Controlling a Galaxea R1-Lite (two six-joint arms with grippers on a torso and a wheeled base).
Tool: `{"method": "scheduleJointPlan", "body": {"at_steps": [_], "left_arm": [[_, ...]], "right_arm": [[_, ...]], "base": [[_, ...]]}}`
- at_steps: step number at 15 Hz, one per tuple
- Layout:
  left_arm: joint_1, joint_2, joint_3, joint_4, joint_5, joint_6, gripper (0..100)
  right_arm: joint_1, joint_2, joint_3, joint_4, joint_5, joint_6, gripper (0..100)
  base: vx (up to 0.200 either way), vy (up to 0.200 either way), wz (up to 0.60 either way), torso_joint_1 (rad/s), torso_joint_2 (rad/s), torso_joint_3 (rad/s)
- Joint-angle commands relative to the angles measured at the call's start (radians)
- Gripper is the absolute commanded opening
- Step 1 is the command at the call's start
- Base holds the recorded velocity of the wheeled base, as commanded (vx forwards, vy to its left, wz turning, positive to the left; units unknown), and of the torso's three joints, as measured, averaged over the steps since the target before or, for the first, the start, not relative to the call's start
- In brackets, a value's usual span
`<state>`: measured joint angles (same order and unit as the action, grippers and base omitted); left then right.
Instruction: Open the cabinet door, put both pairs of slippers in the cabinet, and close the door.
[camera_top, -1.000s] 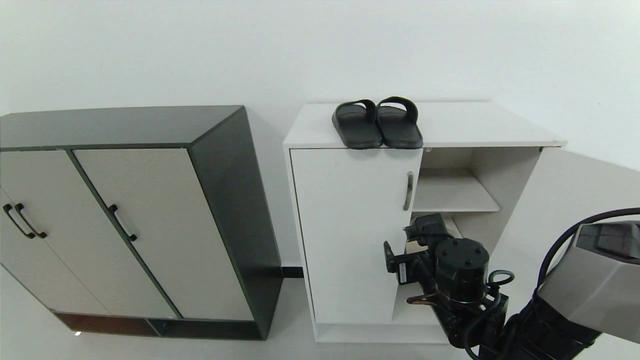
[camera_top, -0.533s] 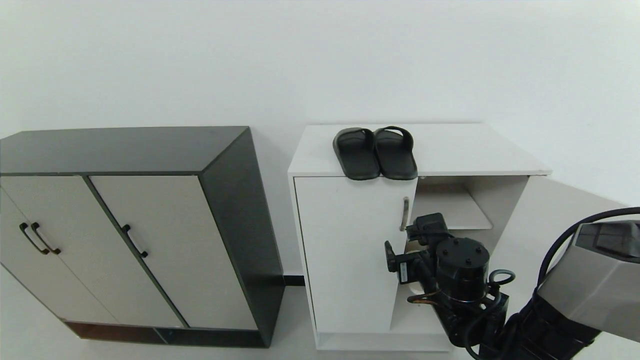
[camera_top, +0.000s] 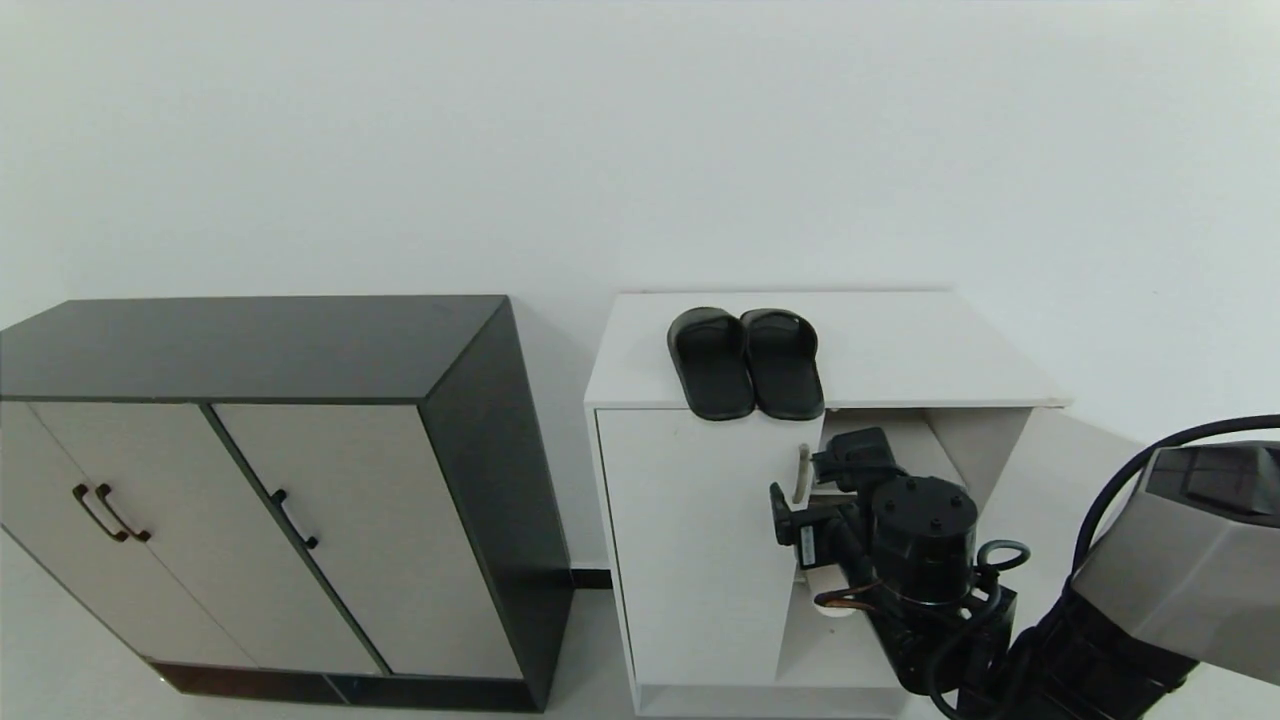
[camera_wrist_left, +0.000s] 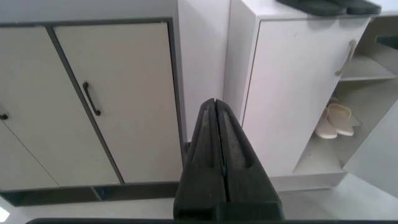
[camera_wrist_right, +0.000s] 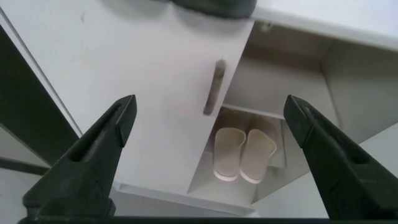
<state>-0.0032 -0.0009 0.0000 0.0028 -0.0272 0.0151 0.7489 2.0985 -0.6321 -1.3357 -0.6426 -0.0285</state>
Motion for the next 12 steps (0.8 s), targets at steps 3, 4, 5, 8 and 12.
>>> {"method": "scheduleJointPlan", "body": {"at_steps": [3, 4, 5, 8, 12], "left_arm": [[0.000, 0.001, 0.000, 0.000, 0.000, 0.000, 0], [0.000, 0.001, 0.000, 0.000, 0.000, 0.000, 0], [0.000, 0.001, 0.000, 0.000, 0.000, 0.002, 0], [0.000, 0.001, 0.000, 0.000, 0.000, 0.002, 0], [0.000, 0.001, 0.000, 0.000, 0.000, 0.005, 0]], "right_arm": [[-0.010, 0.012, -0.001, 0.001, 0.041, -0.001, 100], [-0.010, 0.012, -0.003, 0.000, 0.058, -0.001, 100], [-0.010, -0.006, -0.024, 0.012, 0.077, -0.002, 100], [-0.003, -0.080, -0.201, 0.328, 0.077, 0.082, 100], [0.020, -0.132, -0.293, 0.581, 0.081, 0.223, 100]], "base": [[0.000, 0.000, 0.00, 0.266, -0.59, -0.326], [0.000, 0.000, 0.00, 0.217, -0.46, -0.261], [0.000, 0.000, 0.00, 0.193, -0.43, -0.242], [0.000, 0.000, 0.00, 0.163, -0.37, -0.201], [0.000, 0.000, 0.00, 0.012, -0.02, -0.012]]}}
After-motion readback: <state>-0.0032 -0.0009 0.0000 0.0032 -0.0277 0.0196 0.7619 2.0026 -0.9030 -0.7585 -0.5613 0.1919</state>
